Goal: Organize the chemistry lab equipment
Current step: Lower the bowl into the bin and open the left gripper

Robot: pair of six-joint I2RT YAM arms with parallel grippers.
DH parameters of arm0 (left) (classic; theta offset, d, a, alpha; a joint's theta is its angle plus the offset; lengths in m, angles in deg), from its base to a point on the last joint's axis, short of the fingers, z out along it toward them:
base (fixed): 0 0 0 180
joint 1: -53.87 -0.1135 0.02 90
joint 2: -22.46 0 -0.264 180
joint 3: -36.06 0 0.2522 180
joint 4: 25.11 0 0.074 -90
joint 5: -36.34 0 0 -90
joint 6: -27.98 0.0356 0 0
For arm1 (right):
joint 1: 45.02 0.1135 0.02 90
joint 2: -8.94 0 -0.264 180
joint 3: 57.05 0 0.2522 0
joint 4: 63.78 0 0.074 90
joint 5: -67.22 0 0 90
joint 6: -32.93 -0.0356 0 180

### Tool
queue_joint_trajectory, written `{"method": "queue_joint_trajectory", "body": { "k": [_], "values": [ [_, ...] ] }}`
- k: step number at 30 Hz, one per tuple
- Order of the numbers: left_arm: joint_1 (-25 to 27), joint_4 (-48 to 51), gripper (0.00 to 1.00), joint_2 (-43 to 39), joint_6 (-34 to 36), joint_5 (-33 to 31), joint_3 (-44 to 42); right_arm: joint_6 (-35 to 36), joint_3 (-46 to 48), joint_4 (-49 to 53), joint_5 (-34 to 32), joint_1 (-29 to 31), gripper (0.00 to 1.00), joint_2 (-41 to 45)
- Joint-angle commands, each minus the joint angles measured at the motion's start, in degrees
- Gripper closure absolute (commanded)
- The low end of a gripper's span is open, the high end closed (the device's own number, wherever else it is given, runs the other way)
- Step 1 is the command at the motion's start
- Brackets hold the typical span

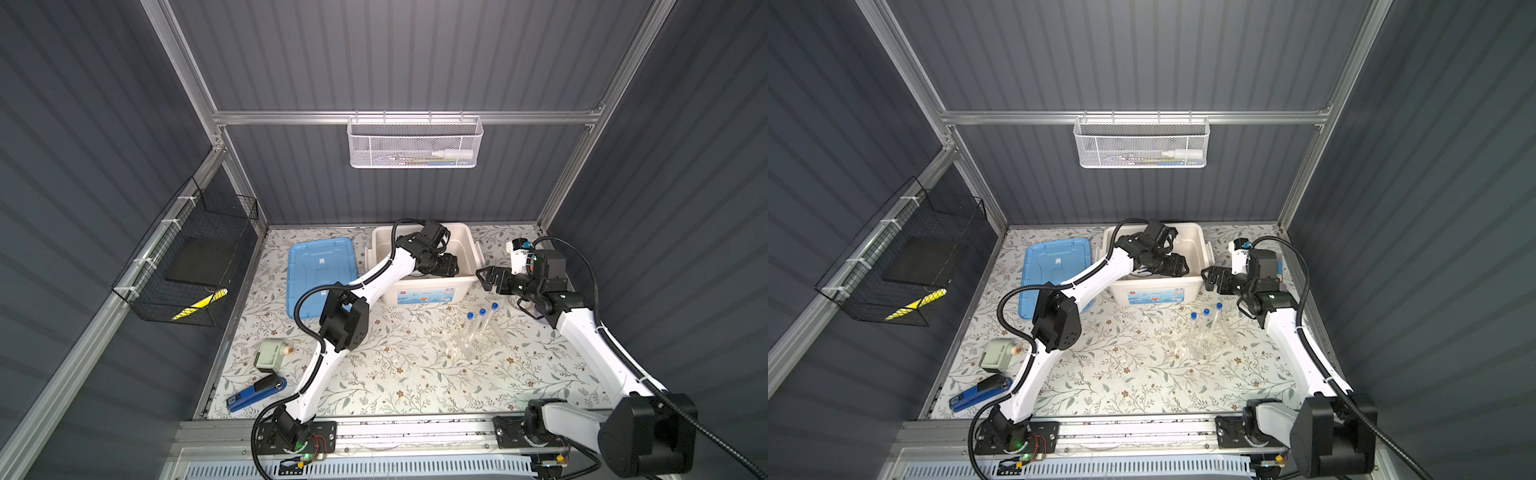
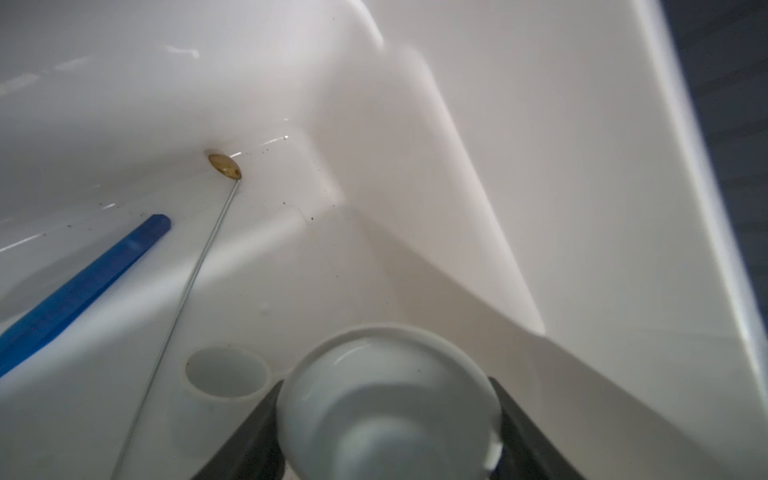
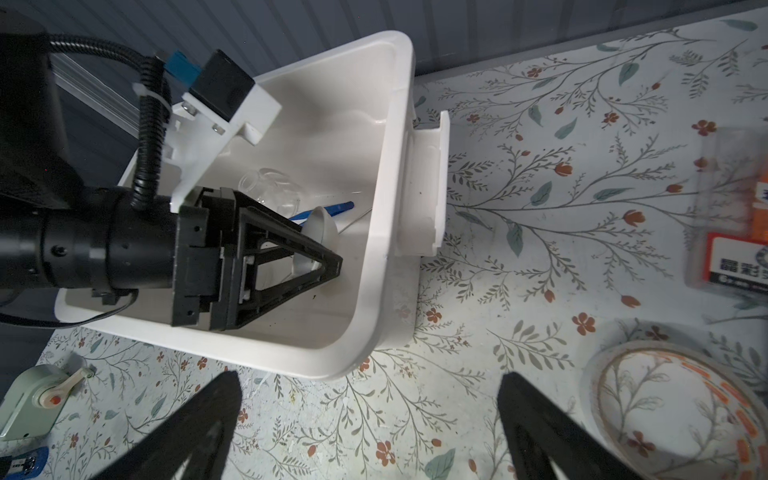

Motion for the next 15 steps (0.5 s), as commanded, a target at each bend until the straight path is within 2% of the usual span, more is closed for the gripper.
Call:
{"method": "queue_joint_trajectory", "body": {
  "k": [1,15],
  "values": [
    [-0.6,-0.9,0.39,1.9,-0.4,2.0,1.3,-0.3,0.2,-1.3,1.9,-0.4,0.02,0.0],
    [-1.6,-1.9,0.39,6.9,-2.0,3.9,2.5,-1.3,0.6,-1.4,4.3,-0.6,0.03,-2.1]
  ]
}}
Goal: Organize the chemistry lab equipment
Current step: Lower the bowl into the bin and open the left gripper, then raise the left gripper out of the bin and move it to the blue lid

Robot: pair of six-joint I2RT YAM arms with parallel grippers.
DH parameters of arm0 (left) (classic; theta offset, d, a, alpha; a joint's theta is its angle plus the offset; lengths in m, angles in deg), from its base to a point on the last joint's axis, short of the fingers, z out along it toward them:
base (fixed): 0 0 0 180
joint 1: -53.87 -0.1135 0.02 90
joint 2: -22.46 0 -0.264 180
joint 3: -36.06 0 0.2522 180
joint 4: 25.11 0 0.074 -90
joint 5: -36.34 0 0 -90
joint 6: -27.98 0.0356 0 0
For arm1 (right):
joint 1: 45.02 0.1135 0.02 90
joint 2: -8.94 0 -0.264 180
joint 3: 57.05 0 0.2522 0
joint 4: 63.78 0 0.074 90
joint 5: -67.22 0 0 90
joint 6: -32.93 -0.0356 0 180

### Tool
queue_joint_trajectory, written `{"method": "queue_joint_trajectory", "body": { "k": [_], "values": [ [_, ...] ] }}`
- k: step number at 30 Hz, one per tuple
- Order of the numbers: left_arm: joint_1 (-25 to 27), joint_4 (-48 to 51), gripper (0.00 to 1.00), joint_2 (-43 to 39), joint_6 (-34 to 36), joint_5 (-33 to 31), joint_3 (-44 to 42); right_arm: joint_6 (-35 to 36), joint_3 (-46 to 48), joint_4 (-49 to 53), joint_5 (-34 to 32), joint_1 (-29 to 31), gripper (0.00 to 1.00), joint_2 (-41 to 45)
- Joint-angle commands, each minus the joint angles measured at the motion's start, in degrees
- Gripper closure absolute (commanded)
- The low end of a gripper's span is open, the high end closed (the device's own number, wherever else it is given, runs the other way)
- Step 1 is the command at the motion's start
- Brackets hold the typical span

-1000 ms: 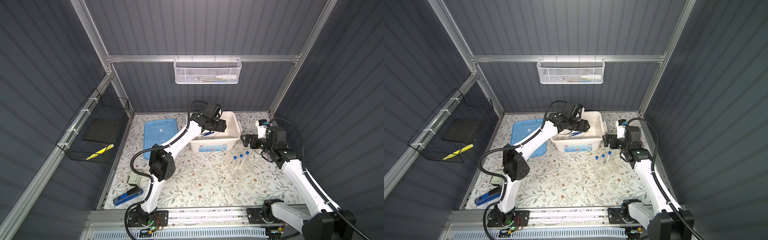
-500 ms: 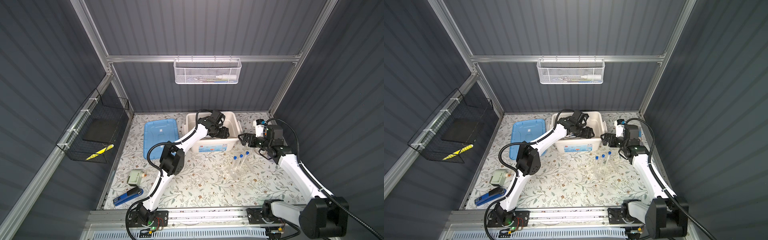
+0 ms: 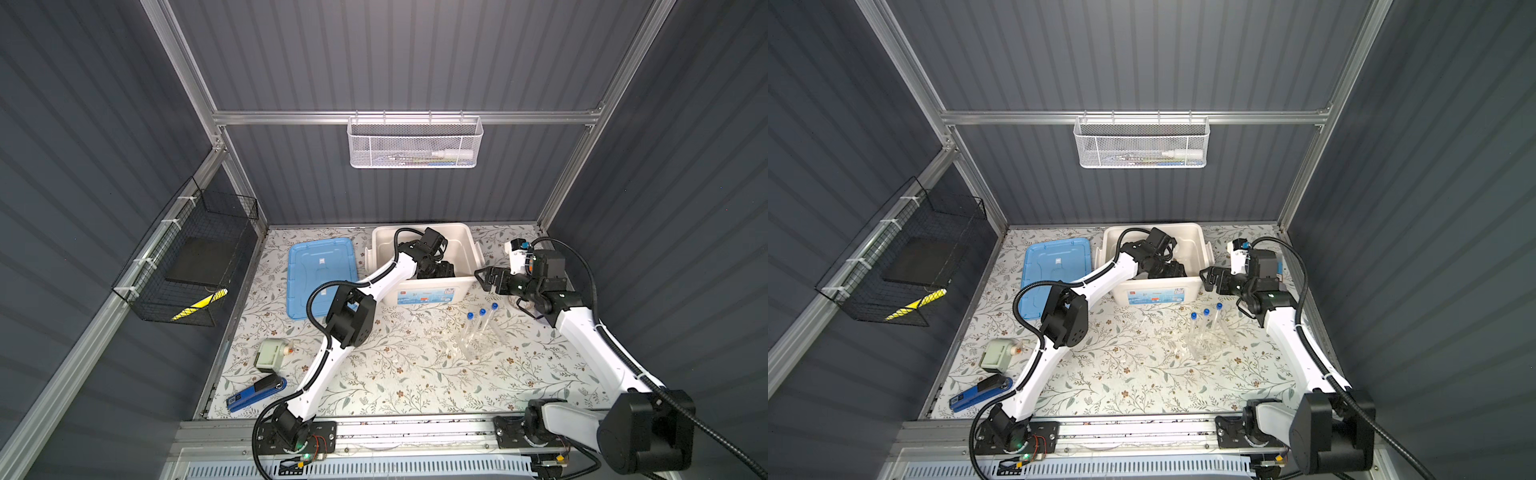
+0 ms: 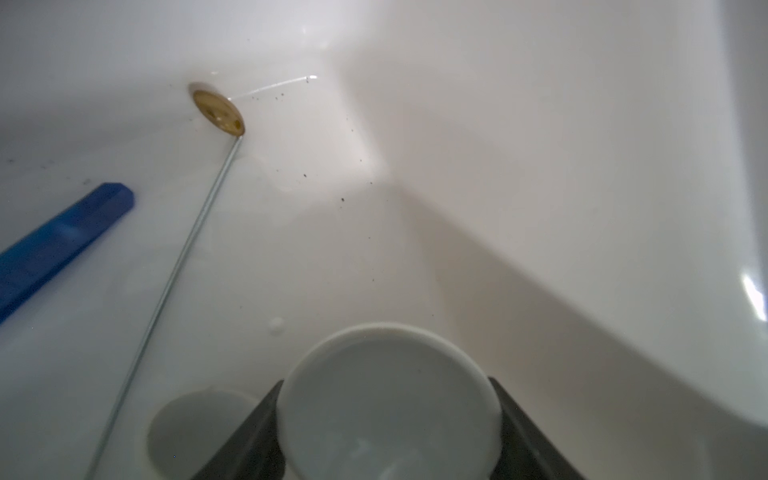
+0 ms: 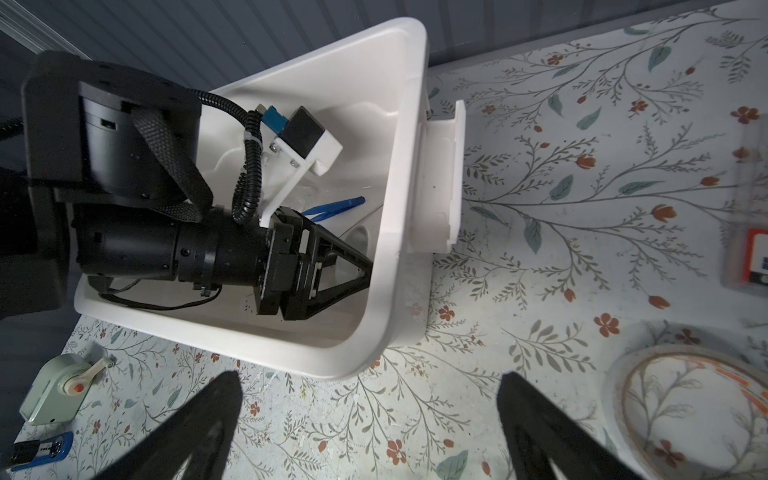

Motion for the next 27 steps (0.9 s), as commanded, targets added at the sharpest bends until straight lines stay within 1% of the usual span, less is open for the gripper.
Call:
{"method": "queue_joint_trajectory", "body": {
  "k": [1,9,16,18,27],
  "values": [
    [-0.6,-0.5,0.39,1.0,-1.0,2.1,2.0,-0.8,0.5,-1.0,2.2,-0.2,0.03,-0.8],
    [-0.8,1.0,0.38,2.8,-0.8,2.5,1.7,-1.4,0.6,-1.3,2.2,-0.3,0.03,-1.5],
    [-0.8,0.7,0.33,2.4,-1.1,2.5,0.6,-1.3,0.4,-0.9,2.4,-0.3,0.03,-2.5],
    [-0.7,0.4,0.3,2.0,-1.1,2.5,0.1,-1.0,-0.1,-0.5,2.9,-0.2,0.03,-3.3],
    [-0.7,-1.1,0.1,-3.6,0.1,1.7,-3.5,-1.6,-2.9,-0.7,4.7,-0.3,0.08,-6.2]
  ]
}}
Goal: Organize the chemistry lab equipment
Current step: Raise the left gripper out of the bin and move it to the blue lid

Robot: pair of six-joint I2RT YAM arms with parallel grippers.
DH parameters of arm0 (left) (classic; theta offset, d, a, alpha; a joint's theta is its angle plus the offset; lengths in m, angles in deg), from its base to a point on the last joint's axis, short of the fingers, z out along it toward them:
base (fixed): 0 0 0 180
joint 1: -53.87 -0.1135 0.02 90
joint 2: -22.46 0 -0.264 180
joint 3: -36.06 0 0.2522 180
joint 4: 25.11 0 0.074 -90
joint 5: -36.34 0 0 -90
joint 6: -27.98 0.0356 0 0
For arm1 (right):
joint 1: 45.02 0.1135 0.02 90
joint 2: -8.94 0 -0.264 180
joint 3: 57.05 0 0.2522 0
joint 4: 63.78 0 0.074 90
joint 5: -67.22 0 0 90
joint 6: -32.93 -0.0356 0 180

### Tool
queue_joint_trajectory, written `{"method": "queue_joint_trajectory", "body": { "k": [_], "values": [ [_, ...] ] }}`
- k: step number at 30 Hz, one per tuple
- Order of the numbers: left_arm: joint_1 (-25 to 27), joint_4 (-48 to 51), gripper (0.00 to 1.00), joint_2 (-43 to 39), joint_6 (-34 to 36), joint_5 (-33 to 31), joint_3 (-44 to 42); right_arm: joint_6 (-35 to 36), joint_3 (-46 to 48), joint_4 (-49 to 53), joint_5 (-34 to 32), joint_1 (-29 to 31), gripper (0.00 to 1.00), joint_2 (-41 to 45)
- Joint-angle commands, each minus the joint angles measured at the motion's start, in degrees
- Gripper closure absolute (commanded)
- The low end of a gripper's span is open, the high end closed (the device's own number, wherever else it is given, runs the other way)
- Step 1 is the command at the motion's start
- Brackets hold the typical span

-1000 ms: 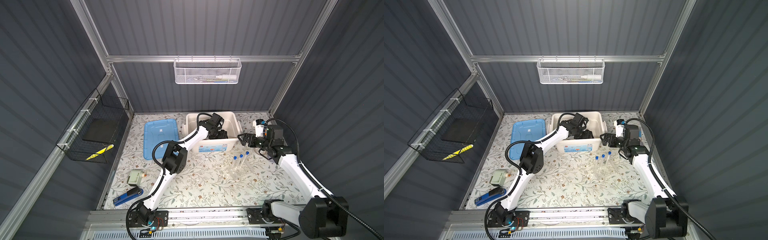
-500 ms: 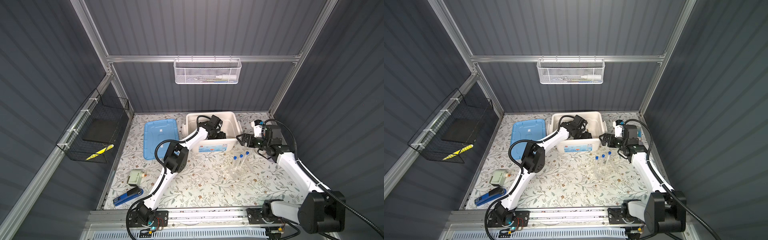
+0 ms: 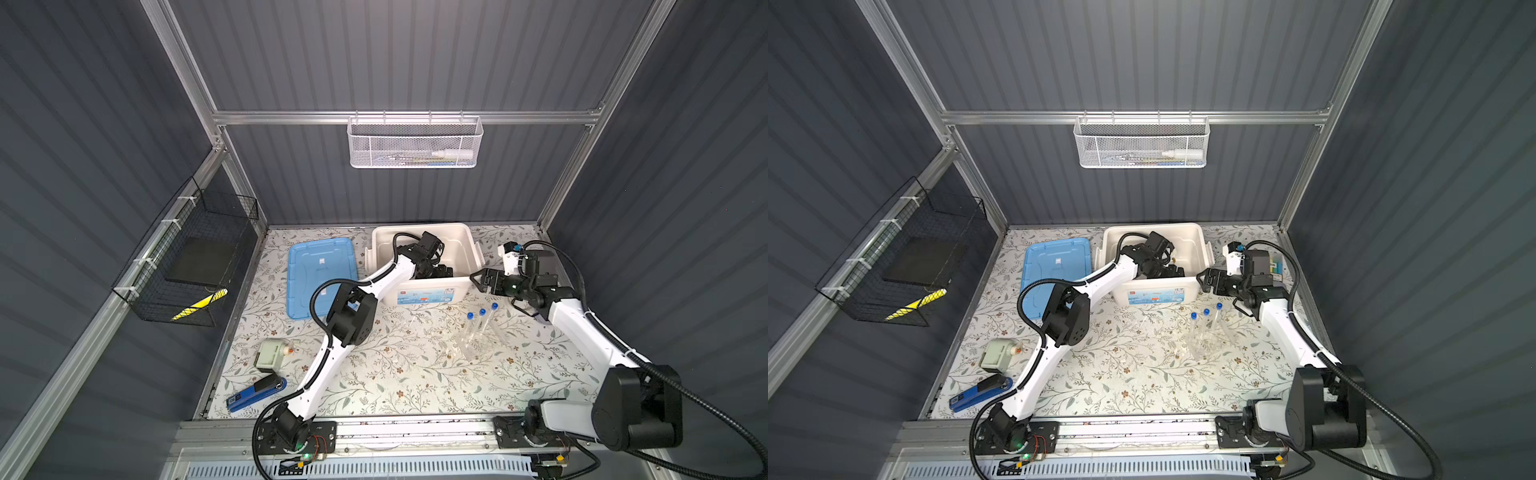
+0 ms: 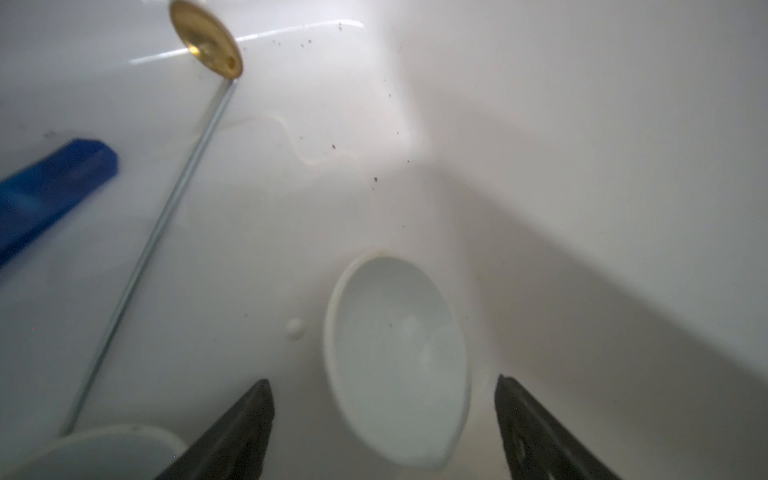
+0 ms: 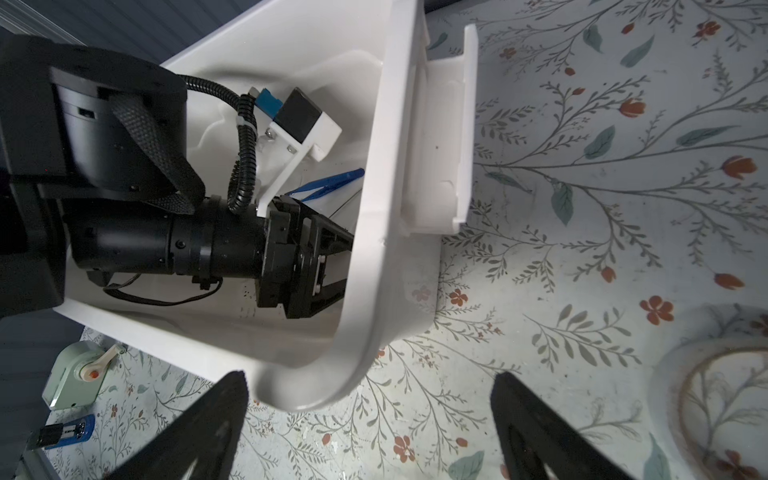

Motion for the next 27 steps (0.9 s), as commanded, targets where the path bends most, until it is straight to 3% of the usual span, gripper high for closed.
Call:
{"method": "queue_joint_trajectory", "body": {
  "k": [1,5,14,20,27],
  "values": [
    [-0.2,0.1,0.08,-4.8,1.1,0.2,-1.1,-0.7,-2.5,-0.1,2.4,-0.2,0.08,-0.6],
    [-0.1,-1.2,0.01,-7.9,1.6,-0.6,-2.0,-1.5,-3.4,-0.2,3.8,-0.3,0.09,-1.8],
    [-0.2,-5.4,0.0,-21.8,6.0,-7.1,-9.9,-4.2,-5.3,-1.7,8.4,-0.2,0.13,-4.2],
    [-2.5,-11.8,0.0,-36.9,3.6,-17.8,-26.2,-5.7,-6.2,-2.5,10.2,0.3,0.15,-5.9],
    [-13.0,-12.5,0.0,-51.7,-1.8,-23.9,-44.5,-5.3,-7.4,-2.1,9.3,2.2,0.15,-7.0]
  ]
}}
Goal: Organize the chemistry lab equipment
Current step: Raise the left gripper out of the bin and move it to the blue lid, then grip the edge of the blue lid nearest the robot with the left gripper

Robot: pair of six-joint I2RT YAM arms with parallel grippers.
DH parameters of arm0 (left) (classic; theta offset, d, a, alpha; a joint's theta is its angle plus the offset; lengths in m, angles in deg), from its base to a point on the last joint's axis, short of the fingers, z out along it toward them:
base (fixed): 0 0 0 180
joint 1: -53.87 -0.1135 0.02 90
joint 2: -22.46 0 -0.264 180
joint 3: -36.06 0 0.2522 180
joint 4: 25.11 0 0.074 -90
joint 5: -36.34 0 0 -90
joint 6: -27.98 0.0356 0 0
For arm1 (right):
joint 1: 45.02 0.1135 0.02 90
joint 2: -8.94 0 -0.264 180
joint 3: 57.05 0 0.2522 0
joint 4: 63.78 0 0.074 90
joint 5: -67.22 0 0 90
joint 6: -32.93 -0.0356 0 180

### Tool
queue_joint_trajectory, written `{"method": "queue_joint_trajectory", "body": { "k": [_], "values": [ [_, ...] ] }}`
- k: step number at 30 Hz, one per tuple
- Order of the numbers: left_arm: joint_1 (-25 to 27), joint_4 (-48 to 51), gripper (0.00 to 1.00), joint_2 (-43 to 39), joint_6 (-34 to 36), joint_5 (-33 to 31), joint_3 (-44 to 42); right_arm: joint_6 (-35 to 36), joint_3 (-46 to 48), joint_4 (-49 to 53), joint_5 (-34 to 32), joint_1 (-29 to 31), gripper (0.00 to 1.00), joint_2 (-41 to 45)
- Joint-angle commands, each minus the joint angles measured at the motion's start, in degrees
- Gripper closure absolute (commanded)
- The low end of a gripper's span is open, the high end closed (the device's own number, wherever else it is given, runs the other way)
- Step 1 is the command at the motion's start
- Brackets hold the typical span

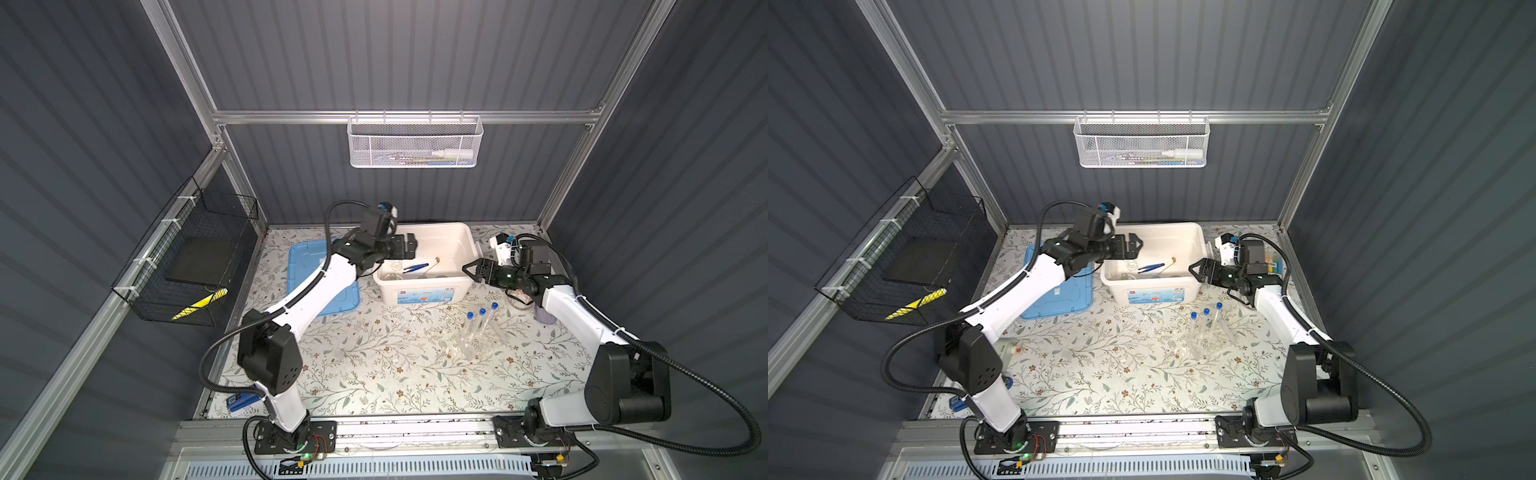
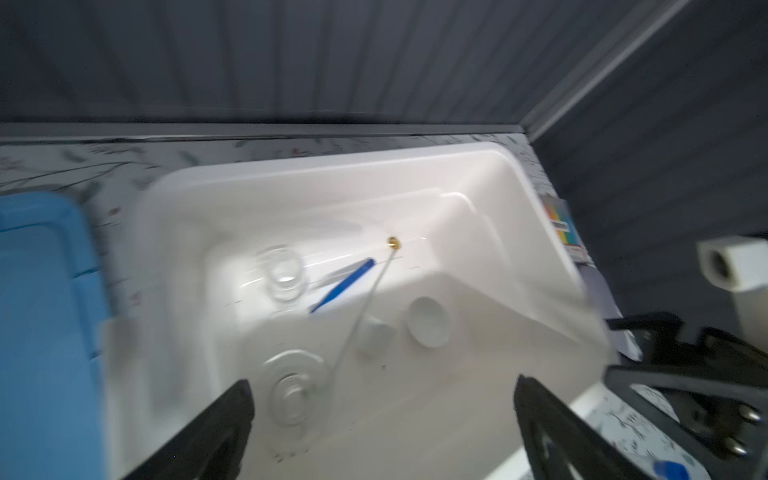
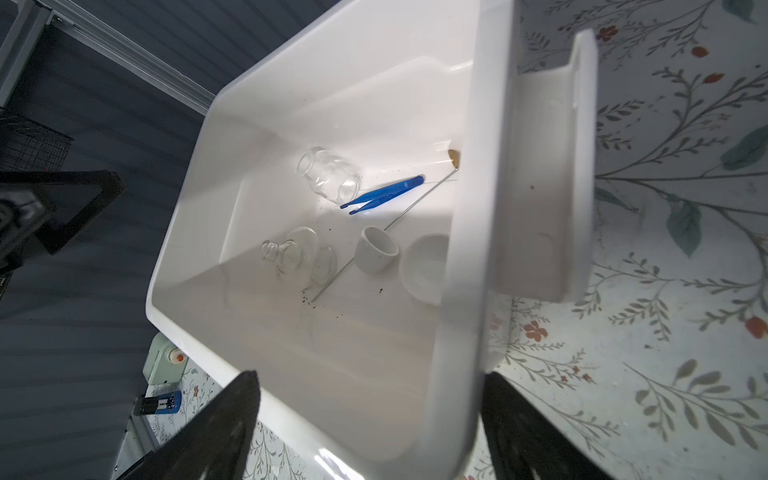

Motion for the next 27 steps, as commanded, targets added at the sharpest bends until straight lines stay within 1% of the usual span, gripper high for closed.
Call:
{"method": "queue_joint_trajectory", "body": {
  "k": [1,6,9,13,18,19,25,27],
  "values": [
    [-4.6,1.7,0.0,-4.6,-2.7,-6.4,-5.7,-0.3,-1.9,-0.2,0.2,0.9,0.15,-0.2],
    [-13.6,4.8,0.0,-9.0,-3.0,-9.5,-13.8,-0.3,-1.6,-0.1,-1.9,1.0,0.15,0.5],
    [-18.9,6.3,0.01,-9.2,-3.0,-9.9,-16.5,0.1,-1.4,0.3,-2.8,1.1,0.15,1.1],
    [-24.0,8.0,0.03,-7.2,-2.7,-10.9,-18.1,0.9,-1.2,1.2,-3.8,1.2,0.14,1.8],
    [-29.2,8.0,0.13,-3.3,-2.2,-12.4,-18.9,1.3,-0.8,1.6,-4.3,1.2,0.14,2.3],
    [-30.1,7.5,0.13,-2.5,-2.0,-12.4,-19.2,1.4,-0.7,1.7,-4.4,1.1,0.14,2.4],
    [-34.9,6.4,0.16,3.8,-0.5,-10.4,-17.2,2.2,-0.6,2.3,-5.1,1.1,0.14,2.6],
    [-36.7,6.7,0.19,6.0,-0.1,-9.2,-16.0,2.5,-0.6,2.6,-5.4,1.0,0.14,2.7]
  ]
}}
